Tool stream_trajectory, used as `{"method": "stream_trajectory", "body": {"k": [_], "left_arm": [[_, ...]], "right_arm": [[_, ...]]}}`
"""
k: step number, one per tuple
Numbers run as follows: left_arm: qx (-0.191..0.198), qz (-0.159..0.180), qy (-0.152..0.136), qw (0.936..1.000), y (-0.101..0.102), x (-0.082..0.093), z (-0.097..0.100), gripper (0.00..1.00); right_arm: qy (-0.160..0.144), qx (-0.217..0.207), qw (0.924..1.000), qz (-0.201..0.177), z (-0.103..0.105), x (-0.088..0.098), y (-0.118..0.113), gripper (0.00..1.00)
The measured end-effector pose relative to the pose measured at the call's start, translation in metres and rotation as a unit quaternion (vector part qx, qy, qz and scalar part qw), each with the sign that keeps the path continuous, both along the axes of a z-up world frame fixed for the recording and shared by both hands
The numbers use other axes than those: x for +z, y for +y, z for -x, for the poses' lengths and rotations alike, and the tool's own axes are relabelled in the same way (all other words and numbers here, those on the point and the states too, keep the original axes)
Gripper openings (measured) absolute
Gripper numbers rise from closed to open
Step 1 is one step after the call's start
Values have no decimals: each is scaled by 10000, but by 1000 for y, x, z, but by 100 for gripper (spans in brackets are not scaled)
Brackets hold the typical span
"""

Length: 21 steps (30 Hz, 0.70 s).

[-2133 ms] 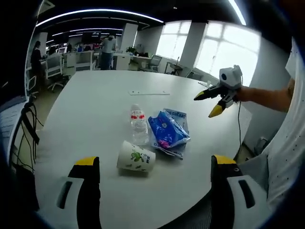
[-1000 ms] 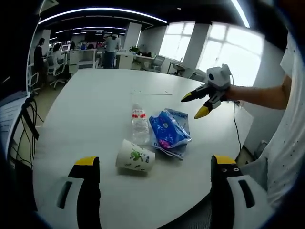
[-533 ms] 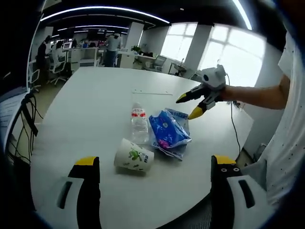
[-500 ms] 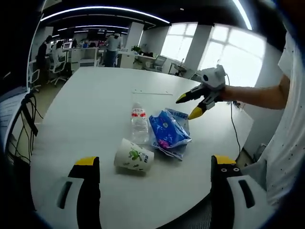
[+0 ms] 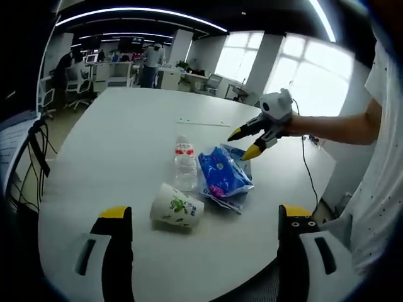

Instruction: Arrange the tabletop items into an orderly group along one side of the table until the central work area is clear of visible clutter.

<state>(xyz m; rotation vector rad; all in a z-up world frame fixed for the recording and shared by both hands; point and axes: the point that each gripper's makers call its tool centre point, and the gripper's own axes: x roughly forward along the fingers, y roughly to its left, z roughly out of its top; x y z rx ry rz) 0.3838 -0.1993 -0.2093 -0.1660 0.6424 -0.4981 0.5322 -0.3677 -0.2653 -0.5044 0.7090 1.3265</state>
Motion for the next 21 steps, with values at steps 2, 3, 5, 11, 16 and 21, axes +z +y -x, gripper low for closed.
{"method": "stream_trajectory", "body": {"k": [2, 3, 5, 11, 16, 21], "left_arm": [[19, 8, -1, 10000, 1, -1, 0, 99], [30, 13, 0, 10000, 1, -1, 0, 99], [52, 30, -2, 10000, 1, -1, 0, 99], [113, 78, -12, 9999, 1, -1, -1, 99], [141, 103, -9, 9998, 1, -2, -1, 99], [151, 114, -6, 9998, 1, -3, -2, 99]], "right_arm": [[13, 20, 10000, 30, -2, -3, 1, 50], [17, 29, 10000, 38, -2, -4, 1, 50], [34, 58, 10000, 37, -4, -7, 3, 49], [7, 155, 9999, 39, -6, -9, 8, 44], [1, 197, 9998, 77, -10, -13, 9, 41], [-21, 223, 9997, 87, -13, -15, 9, 36]]}}
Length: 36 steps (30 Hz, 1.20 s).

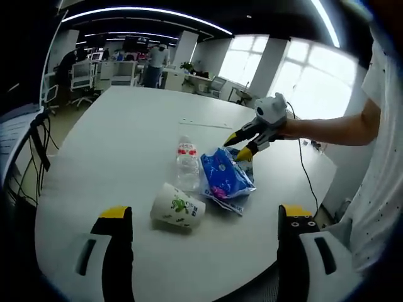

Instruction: Arrange the tabletop items into an orderly group along one side of the table until the central work area is clear of visible clutter.

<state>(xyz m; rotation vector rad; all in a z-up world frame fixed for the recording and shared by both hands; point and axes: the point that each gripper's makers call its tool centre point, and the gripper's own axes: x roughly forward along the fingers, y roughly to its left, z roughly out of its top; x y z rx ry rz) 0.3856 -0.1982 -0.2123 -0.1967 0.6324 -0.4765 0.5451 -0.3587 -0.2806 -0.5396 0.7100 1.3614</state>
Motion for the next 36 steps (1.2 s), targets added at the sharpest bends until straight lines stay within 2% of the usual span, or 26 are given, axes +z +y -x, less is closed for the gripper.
{"method": "stream_trajectory", "body": {"k": [25, 36], "left_arm": [[79, 64, 67, 9999, -1, -6, 0, 98], [59, 50, 86, 9999, -2, -7, 1, 98]], "right_arm": [[-78, 157, 9998, 1, -10, -11, 4, 6], [-66, 188, 9998, -4, -9, -11, 3, 2]]}}
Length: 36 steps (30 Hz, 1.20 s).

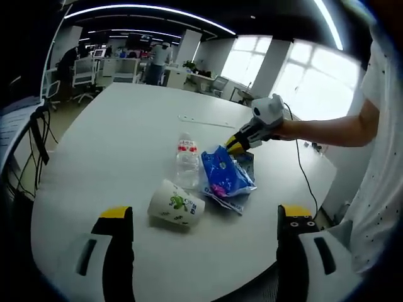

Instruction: Arrange the tabletop items into an orderly group along one side of the table until the central work area is clear of visible clutter.

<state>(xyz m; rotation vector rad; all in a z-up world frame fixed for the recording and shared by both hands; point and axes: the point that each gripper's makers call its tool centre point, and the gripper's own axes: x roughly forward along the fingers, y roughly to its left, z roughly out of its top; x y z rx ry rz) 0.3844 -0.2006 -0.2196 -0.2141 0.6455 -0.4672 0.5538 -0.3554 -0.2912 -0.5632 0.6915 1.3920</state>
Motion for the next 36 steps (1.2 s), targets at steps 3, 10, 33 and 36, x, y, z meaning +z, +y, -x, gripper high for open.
{"method": "stream_trajectory", "body": {"k": [3, 10, 33, 36], "left_arm": [[-12, -7, 2, 10000, -1, 0, 1, 97], [-47, 14, -17, 10000, -4, 2, 1, 97], [-199, 20, -118, 9997, -15, 11, -4, 97], [-221, 45, -136, 9997, -17, 13, -5, 97]], "right_arm": [[-19, 9, 10000, -10, 1, 1, -1, 1], [29, 3, 10000, -37, 3, 4, -4, 0], [213, -159, 9985, -485, 16, 29, -11, 0], [232, -202, 9981, -540, 16, 32, -14, 0]]}}
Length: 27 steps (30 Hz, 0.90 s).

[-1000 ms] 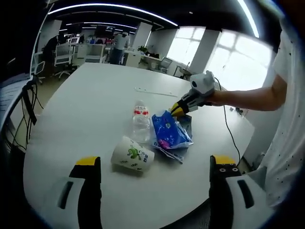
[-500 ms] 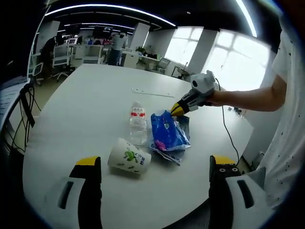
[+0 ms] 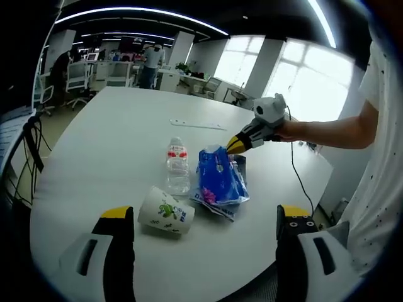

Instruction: Arrange the tabletop items into an orderly group along one side of the table until the central work area is clear of visible clutter.

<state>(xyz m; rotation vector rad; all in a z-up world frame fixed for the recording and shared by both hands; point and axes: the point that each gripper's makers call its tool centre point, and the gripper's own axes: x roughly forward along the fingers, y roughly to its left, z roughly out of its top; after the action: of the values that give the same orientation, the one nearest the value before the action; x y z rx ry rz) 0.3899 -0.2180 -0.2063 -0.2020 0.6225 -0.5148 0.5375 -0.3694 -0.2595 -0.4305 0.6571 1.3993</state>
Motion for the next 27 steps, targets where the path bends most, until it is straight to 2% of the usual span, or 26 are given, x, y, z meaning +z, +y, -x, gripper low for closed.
{"method": "stream_trajectory", "body": {"k": [15, 27], "left_arm": [[-179, 24, -123, 9998, -12, 8, -4, 96], [-268, 77, -270, 9992, -22, 18, -11, 94]], "right_arm": [[172, -271, 9989, -335, 15, 23, -4, 0], [-9, -675, 9949, -755, 11, 53, -7, 0]]}}
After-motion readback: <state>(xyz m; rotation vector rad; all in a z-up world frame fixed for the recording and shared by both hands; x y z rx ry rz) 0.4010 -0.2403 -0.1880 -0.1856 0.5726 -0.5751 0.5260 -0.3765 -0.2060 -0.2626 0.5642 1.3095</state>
